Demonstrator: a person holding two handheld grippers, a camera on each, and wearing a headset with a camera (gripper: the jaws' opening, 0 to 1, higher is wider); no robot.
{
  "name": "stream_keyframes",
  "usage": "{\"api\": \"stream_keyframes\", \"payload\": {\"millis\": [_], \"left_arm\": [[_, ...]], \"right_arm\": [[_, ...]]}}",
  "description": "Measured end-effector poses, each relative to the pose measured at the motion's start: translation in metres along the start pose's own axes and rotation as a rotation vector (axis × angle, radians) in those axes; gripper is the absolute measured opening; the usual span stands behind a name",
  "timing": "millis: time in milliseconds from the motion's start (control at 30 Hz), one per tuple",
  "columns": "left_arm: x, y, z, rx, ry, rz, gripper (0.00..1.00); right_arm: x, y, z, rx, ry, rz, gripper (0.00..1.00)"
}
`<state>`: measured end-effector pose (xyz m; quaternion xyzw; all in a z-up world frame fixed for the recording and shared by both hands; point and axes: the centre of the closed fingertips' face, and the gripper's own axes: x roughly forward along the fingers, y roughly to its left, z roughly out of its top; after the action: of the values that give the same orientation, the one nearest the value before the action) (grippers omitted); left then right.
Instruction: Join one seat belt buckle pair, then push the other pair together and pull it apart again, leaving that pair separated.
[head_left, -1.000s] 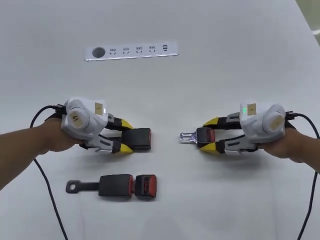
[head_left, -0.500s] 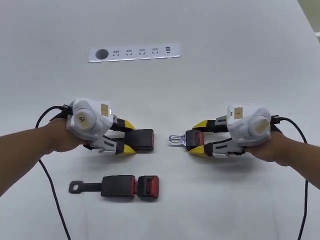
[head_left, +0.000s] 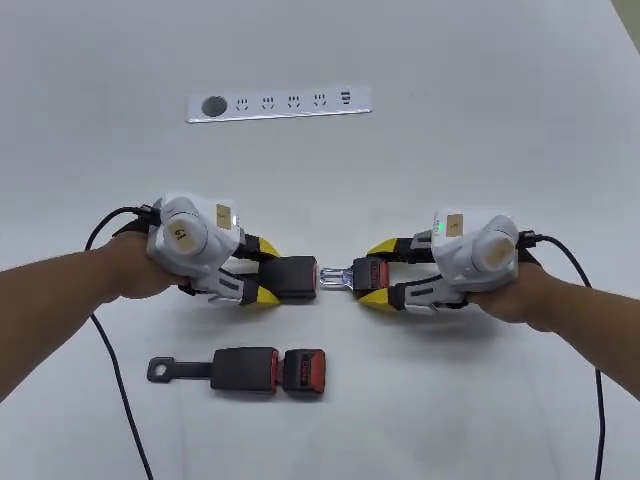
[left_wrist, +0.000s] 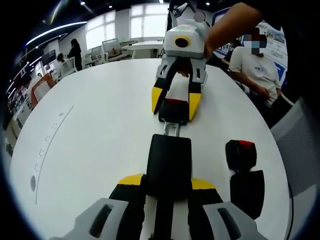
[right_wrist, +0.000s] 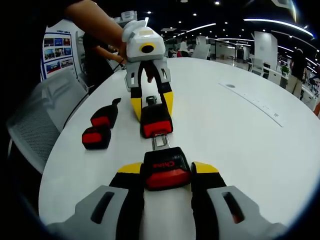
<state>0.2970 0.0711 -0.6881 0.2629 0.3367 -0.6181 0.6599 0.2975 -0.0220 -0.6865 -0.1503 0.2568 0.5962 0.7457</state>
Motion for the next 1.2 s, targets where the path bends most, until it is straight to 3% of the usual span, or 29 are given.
{"api": "stream_keyframes", "payload": {"millis": [300,500,1033,1200], "left_arm": [[0.001,-0.001,0.000,0.017,0.023,-0.007,0.33],[0.001,-0.002,0.001,0.022,0.034,-0.006,0.33],[0.001,-0.001,-0.001,0.051,0.057,-0.026,0.32],[0.001,0.001,-0.003,0.047,0.059,-0.026,0.32]], "right_arm": [[0.003,0.003,0.003,-0.007,-0.002,0.004,0.34],[0.016,0.006,0.009,-0.027,0.008,0.009,0.34],[0.019,0.007,0.010,0.001,-0.004,0.001,0.34],[0.028,0.009,0.017,0.004,-0.009,0.000,0.34]]}}
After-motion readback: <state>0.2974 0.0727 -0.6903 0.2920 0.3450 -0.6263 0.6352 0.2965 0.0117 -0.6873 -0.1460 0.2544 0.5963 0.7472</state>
